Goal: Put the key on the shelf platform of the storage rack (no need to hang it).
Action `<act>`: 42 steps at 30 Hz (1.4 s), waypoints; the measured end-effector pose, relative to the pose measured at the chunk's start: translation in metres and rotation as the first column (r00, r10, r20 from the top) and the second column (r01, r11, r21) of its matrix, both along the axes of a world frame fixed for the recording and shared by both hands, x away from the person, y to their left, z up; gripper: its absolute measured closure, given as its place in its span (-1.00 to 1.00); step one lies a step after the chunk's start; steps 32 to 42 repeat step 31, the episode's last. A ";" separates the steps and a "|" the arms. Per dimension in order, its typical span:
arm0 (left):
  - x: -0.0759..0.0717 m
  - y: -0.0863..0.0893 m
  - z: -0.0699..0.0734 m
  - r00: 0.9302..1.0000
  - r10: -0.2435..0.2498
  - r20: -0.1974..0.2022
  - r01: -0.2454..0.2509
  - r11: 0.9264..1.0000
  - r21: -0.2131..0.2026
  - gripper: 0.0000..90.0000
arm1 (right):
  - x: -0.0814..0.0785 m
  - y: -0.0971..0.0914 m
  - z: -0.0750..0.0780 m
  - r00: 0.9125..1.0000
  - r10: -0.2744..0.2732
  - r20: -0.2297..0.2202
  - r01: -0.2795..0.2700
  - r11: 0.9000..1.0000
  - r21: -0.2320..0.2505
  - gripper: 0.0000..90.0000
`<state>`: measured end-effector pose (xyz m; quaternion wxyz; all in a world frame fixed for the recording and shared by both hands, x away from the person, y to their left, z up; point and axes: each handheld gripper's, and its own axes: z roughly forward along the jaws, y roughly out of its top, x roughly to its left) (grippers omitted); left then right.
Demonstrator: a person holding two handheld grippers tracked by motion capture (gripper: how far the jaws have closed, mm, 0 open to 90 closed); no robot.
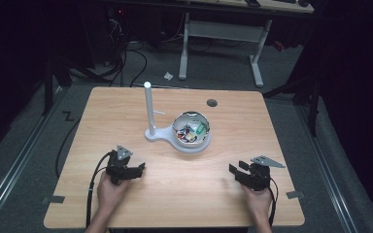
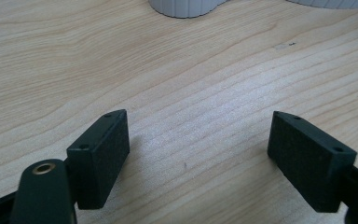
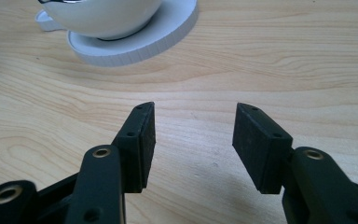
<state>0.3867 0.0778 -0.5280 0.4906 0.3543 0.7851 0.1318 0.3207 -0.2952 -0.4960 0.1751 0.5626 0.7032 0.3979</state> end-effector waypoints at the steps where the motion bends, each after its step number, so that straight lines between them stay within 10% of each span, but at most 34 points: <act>1: 0.000 0.000 0.000 1.000 0.000 0.000 0.000 1.000 0.001 -0.53 | 0.000 0.000 -0.001 1.000 -0.001 0.001 0.001 1.000 -0.007 0.09; 16: 0.000 0.000 0.000 1.000 0.000 0.000 0.000 1.000 0.000 -0.53 | 0.006 0.006 -0.017 0.999 -0.012 -0.036 0.009 0.996 -0.090 0.02; 26: 0.000 0.000 0.000 1.000 0.000 0.000 0.000 1.000 0.000 -0.53 | 0.007 0.021 -0.022 0.999 -0.008 -0.031 0.000 0.971 -0.239 -0.04; 42: 0.000 0.000 0.000 1.000 0.003 0.000 -0.003 1.000 0.001 -0.53 | 0.008 0.020 -0.022 0.999 -0.004 -0.037 -0.005 0.973 -0.232 -0.08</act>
